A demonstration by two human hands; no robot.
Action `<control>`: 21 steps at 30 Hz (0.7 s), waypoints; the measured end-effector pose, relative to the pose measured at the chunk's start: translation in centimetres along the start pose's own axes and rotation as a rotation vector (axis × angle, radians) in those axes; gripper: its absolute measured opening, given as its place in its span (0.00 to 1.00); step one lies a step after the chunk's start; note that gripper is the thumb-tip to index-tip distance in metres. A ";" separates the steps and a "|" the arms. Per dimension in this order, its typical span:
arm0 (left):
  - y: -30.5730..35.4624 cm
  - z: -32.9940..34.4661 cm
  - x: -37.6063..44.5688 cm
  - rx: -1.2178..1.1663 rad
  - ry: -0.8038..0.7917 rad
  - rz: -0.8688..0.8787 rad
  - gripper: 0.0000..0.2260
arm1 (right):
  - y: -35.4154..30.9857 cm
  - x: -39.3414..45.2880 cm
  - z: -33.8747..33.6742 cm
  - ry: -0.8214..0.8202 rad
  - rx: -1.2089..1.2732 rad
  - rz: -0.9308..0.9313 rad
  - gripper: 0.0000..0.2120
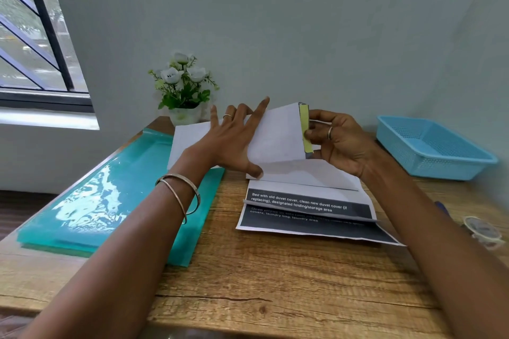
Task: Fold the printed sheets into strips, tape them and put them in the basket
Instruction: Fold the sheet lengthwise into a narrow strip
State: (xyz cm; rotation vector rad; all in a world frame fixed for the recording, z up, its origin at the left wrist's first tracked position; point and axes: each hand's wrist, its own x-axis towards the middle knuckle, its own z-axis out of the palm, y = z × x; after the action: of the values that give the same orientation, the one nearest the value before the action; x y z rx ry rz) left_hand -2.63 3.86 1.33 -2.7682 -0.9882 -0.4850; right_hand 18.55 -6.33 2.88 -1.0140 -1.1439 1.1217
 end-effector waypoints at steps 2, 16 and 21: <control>0.1 0.1 0.0 -0.009 0.003 0.006 0.60 | 0.1 0.0 0.2 0.024 -0.040 -0.025 0.15; 1.1 0.0 0.2 0.123 0.131 0.074 0.54 | 0.2 0.3 1.0 0.274 -0.232 0.019 0.13; 1.1 -0.1 0.3 0.081 0.147 0.094 0.52 | 0.0 -0.1 0.9 0.212 -0.172 0.078 0.11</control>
State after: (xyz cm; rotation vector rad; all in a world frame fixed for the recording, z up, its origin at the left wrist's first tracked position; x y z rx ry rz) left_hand -1.77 3.19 1.50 -2.6487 -0.8215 -0.6101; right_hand 17.69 -6.43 2.95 -1.2889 -1.0497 0.9615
